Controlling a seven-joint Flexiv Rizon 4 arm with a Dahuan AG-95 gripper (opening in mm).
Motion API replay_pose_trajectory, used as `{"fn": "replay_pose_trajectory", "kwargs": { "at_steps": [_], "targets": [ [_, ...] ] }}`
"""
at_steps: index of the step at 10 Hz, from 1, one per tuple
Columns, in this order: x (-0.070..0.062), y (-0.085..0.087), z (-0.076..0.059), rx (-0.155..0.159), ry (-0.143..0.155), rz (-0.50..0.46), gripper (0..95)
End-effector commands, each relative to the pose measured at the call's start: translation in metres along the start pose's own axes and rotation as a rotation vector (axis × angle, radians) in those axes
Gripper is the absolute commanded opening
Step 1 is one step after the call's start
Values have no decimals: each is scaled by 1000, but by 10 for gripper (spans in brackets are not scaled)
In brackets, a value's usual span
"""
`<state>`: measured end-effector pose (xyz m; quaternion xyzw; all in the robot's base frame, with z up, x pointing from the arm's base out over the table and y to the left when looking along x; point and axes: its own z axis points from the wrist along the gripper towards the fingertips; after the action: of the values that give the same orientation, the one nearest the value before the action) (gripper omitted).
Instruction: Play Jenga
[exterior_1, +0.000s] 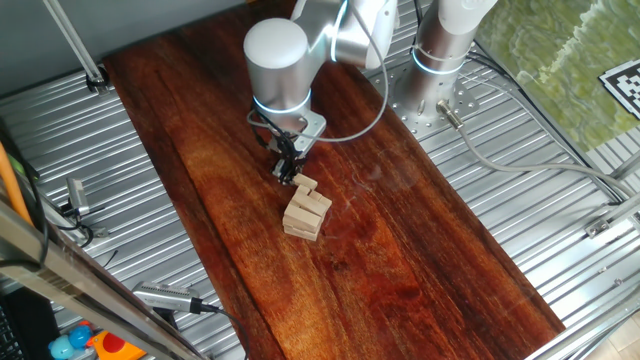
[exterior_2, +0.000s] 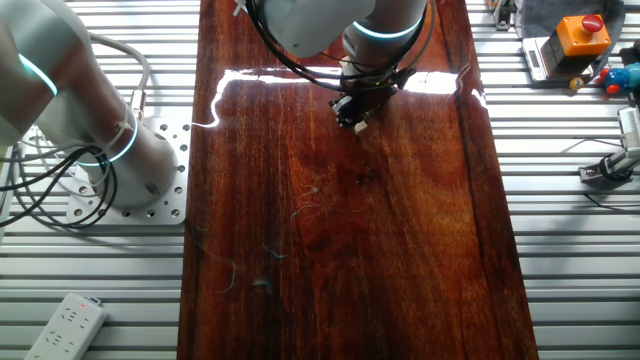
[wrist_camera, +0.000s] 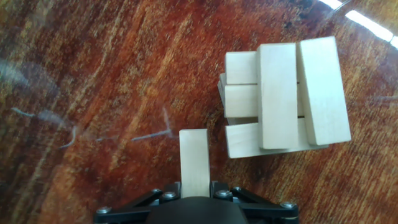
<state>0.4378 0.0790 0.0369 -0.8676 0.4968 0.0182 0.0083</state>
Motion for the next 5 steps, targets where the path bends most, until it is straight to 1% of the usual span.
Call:
{"fn": "replay_pose_trajectory", "kwargs": {
  "at_steps": [1,3,5],
  "targets": [
    [2,-1,2,4,6,-1,0],
    [6,-2,7,7,8,-3,0],
    [8,-3,9,11,9,1,0]
  ]
}}
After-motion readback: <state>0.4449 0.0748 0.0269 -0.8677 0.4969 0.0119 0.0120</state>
